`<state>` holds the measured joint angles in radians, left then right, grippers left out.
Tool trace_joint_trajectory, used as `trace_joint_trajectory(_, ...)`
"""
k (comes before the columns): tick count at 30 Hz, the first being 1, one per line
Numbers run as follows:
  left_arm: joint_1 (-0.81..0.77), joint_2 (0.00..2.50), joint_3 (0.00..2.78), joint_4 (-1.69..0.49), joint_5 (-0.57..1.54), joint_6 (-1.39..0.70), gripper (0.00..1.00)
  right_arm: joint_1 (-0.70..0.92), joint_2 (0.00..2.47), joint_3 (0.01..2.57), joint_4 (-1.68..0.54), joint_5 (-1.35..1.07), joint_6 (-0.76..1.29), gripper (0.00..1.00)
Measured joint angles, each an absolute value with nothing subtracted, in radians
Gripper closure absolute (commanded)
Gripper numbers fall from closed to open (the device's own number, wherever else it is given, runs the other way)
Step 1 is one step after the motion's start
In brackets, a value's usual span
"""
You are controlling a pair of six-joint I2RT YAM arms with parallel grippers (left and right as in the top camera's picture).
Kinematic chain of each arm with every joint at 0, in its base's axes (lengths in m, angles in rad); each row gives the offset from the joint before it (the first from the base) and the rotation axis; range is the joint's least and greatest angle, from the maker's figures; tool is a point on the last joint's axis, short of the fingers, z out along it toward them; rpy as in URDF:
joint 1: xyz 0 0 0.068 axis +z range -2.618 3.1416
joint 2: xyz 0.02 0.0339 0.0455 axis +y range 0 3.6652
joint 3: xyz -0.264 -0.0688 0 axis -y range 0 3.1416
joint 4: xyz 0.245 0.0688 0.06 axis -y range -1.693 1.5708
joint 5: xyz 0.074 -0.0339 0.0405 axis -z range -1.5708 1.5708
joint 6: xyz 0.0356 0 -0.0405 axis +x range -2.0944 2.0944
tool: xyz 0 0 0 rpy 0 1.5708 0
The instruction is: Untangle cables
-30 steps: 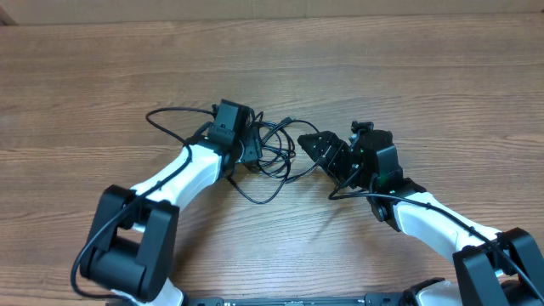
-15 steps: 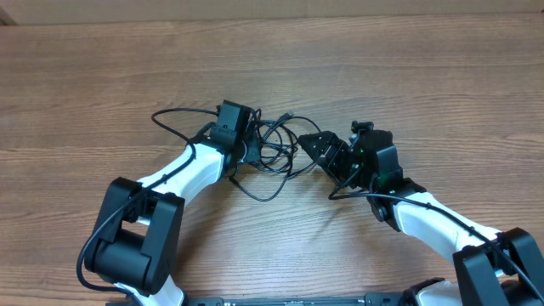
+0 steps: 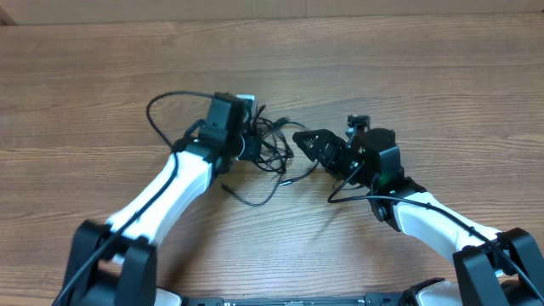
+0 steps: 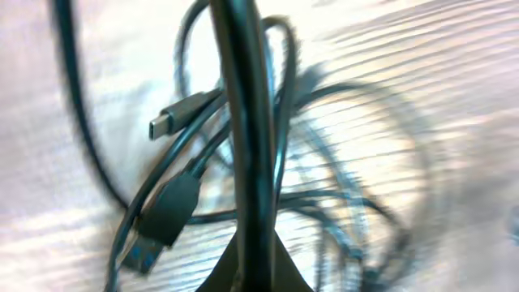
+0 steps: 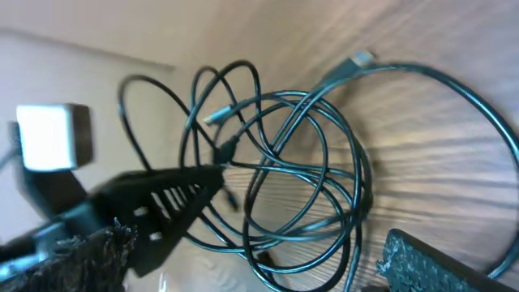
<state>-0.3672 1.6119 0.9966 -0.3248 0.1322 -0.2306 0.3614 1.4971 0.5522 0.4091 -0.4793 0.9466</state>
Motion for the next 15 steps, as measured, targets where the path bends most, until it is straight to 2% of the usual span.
trace_joint_trajectory(7, -0.367, 1.487, 1.004, -0.355, 0.177, 0.015, 0.96, 0.361, 1.497, 0.552, 0.577, -0.651, 0.837, 0.0)
trace_joint_trajectory(15, -0.367, 1.466, 1.004, -0.318, 0.371, 0.081, 0.96, 0.362, 1.497, 0.552, 0.631, -0.76, 0.789, 0.0)
